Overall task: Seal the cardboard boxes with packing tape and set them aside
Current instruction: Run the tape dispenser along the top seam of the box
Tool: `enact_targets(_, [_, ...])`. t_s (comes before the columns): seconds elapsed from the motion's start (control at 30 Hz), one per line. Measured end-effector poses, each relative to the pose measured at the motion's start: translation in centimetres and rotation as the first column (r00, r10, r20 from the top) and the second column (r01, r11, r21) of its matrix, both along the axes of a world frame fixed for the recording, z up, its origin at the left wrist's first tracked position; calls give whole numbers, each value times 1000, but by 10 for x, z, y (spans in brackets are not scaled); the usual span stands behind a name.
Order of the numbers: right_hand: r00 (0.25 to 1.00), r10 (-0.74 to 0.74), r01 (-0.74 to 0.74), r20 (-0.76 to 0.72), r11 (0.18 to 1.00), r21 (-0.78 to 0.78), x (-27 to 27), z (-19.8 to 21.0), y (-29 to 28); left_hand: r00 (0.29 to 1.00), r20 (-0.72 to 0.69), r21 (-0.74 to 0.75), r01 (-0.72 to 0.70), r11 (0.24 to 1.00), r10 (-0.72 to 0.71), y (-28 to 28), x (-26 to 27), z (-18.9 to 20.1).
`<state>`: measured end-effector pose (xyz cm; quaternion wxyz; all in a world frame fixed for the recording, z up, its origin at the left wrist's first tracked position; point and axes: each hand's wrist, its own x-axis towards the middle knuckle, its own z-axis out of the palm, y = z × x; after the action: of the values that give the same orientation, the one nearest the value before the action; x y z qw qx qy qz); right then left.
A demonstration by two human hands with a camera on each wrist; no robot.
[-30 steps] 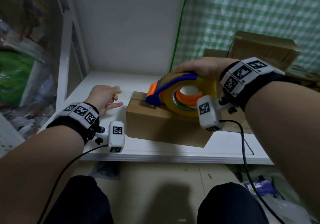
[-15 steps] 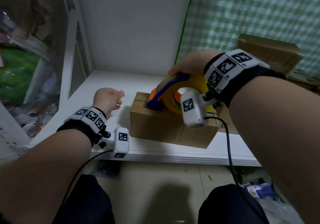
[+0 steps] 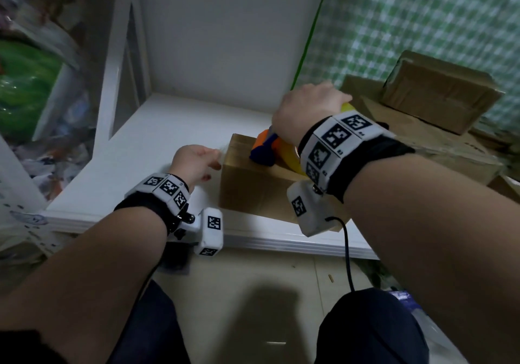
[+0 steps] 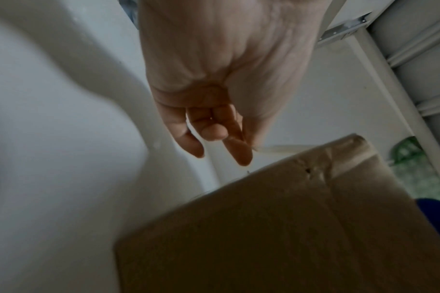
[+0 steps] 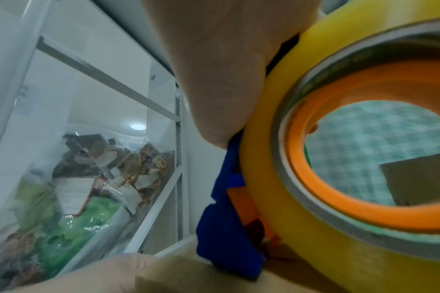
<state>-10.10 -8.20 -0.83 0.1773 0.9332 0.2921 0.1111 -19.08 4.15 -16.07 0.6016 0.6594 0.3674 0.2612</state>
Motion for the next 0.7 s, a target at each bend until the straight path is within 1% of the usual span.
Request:
enact_targets(0.1, [1000,-3,4,28,999,-47,-4,-6,6,1000,-19,34,18,999,-17,-1,3,0])
enact_targets(0.23, [999,-9,11,52,999,-32,-1,-8,8,997,-68,116,48,992,-41,-1,4,1])
enact_targets(0.33, [998,-4,7,67,999,-41,-1,-10,8,990,-120,219,93,971,-68,-1,4,2])
enact_targets(0.4, [996,-20,23,83,999,-45,-1,-11,9,979,-178,255,147,956,-103,-2,3,4])
enact_targets(0.43, [996,-26,29,88,999,-39,0,-11,10,968,-212,240,182,953,-132,-1,2,3])
enact_targets(0.5, [994,-34,37,100,999,-26,0,-11,10,949,-254,133,223,966,-184,2,-4,-4])
enact_targets(0.53, [994,-35,37,107,999,-24,0,-12,11,943,-265,90,230,969,-199,5,-7,-8])
enact_targets(0.6, [993,-36,39,114,999,-26,1,-12,11,949,-264,68,195,978,-171,13,-11,-13])
enact_targets(0.63, [992,-41,45,116,999,-29,2,-12,12,962,-230,48,162,986,-147,17,-11,-14])
enact_targets(0.67, [992,-48,52,117,998,-32,3,-12,13,976,-165,-13,145,989,-146,20,-12,-11])
enact_targets(0.7, [992,-55,60,116,998,-35,3,-12,13,985,-64,-88,154,984,-160,21,-12,-8])
